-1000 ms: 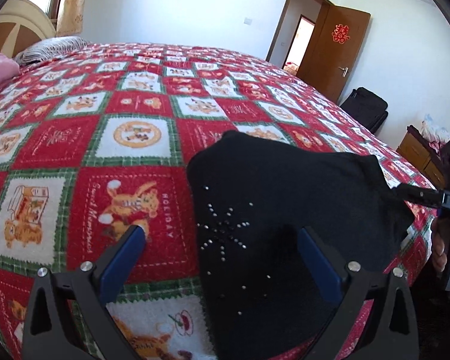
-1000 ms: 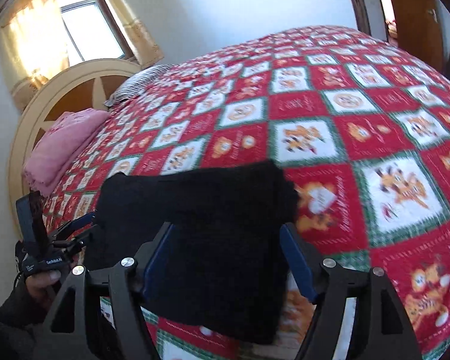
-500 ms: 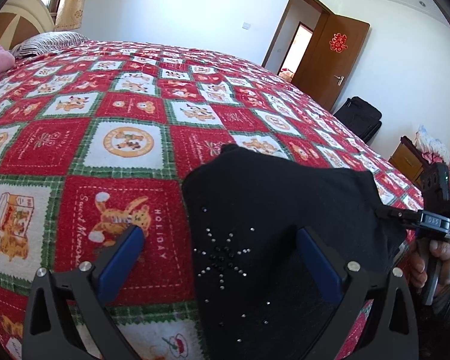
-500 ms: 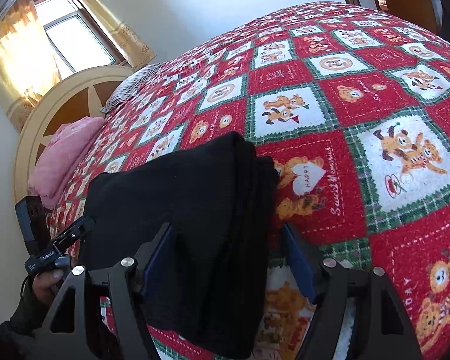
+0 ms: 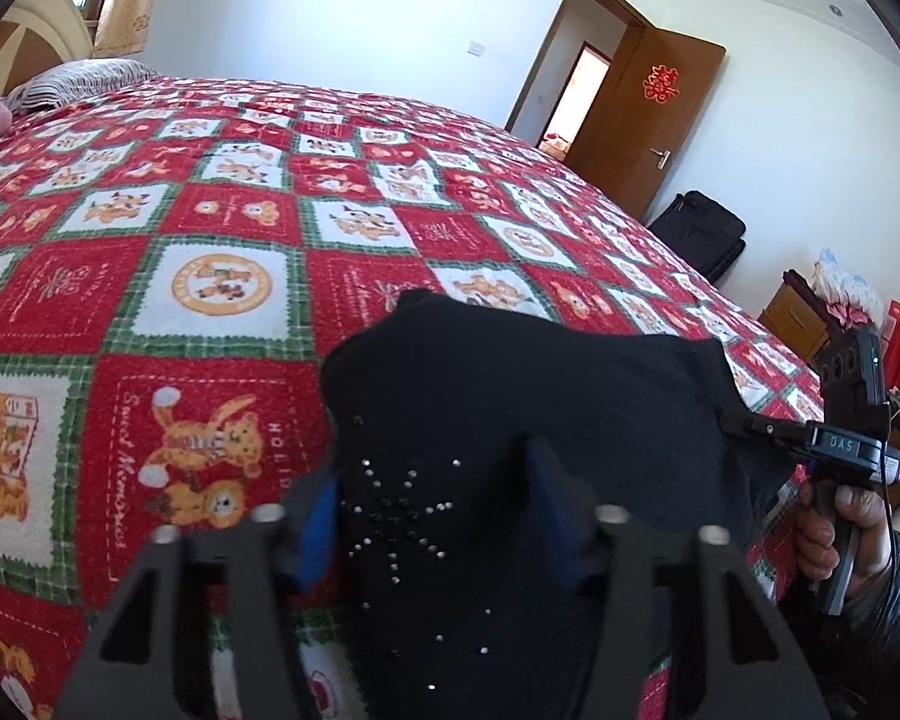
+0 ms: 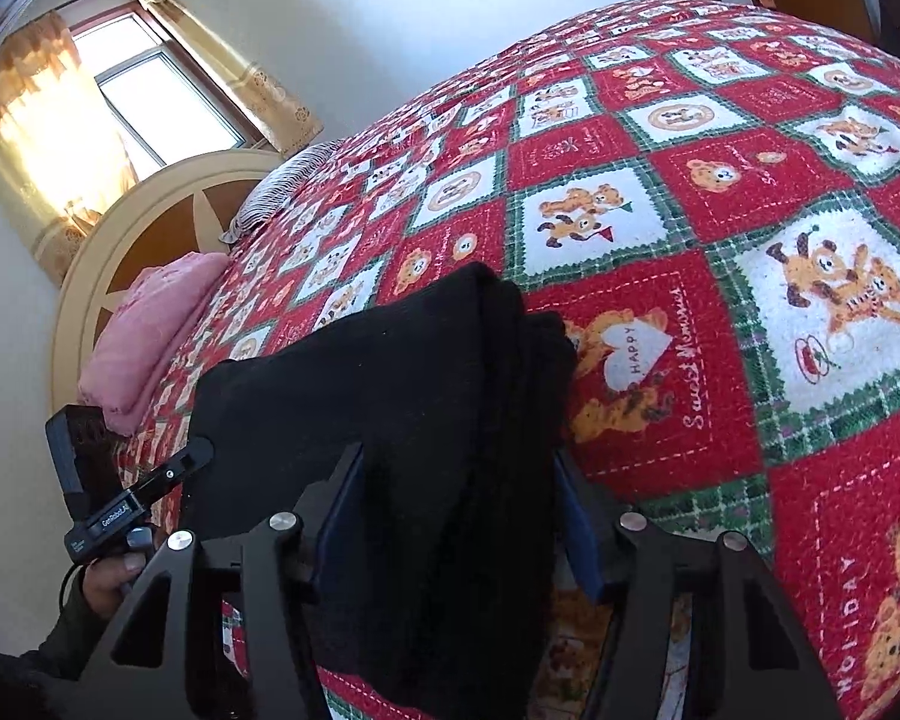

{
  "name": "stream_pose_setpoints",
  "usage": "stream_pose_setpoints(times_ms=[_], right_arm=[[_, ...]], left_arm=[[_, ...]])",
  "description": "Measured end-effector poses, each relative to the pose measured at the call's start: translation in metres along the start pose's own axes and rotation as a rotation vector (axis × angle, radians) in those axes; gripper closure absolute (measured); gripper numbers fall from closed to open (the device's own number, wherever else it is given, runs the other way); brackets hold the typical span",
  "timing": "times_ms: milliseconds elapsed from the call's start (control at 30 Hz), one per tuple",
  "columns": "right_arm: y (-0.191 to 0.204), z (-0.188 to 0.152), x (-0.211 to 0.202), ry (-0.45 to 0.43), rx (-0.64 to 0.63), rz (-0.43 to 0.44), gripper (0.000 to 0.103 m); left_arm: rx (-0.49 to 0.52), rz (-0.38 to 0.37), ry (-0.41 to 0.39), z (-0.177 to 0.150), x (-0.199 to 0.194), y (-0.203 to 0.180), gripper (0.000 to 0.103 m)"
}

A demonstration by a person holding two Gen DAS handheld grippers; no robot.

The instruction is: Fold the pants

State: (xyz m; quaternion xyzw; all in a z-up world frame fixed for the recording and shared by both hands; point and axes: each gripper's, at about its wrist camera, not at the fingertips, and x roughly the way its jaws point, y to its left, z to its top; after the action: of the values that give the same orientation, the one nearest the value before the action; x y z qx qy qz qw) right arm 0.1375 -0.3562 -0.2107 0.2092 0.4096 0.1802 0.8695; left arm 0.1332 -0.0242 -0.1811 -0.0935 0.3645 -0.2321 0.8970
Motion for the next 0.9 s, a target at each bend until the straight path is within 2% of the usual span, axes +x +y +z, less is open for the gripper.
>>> stream_pose_setpoints(times_ms=[33,67,133,267,367,500,633,867,900], right_arm=[[0.004,-0.001,-0.001,-0.001,-0.006,0.023,0.064],[0.006,-0.001,-0.002,-0.004,-0.002,0.04,0.069],[0.018,0.0,-0.007,-0.022,-0.029,0.037,0.072],[0.041,0.004,-0.02,-0.061,-0.069,0.079,0.073],[0.063,0.012,-0.021,-0.069,-0.12,0.107,0.073],[0.091,0.033,-0.003,-0.062,-0.173,0.161,0.073],[0.133,0.057,0.039,-0.034,-0.235,0.235,0.074],[0.188,0.068,0.125,0.041,-0.294,0.314,0.074],[0.192,0.066,0.139,0.067,-0.291,0.315,0.074]], left_arm=[[0.004,-0.016,-0.002,0.0,-0.002,0.0,0.076],[0.007,-0.028,-0.003,0.0,-0.003,0.0,0.078],[0.0,-0.031,-0.009,0.001,-0.007,0.002,0.085],[-0.04,-0.063,-0.057,0.006,-0.028,0.01,0.089],[-0.058,-0.048,-0.091,0.012,-0.045,0.017,0.089],[-0.062,0.015,-0.157,0.021,-0.076,0.038,0.089],[-0.12,0.108,-0.209,0.028,-0.104,0.074,0.089],[-0.179,0.298,-0.233,0.016,-0.118,0.125,0.089],[-0.193,0.317,-0.221,0.013,-0.115,0.132,0.085]])
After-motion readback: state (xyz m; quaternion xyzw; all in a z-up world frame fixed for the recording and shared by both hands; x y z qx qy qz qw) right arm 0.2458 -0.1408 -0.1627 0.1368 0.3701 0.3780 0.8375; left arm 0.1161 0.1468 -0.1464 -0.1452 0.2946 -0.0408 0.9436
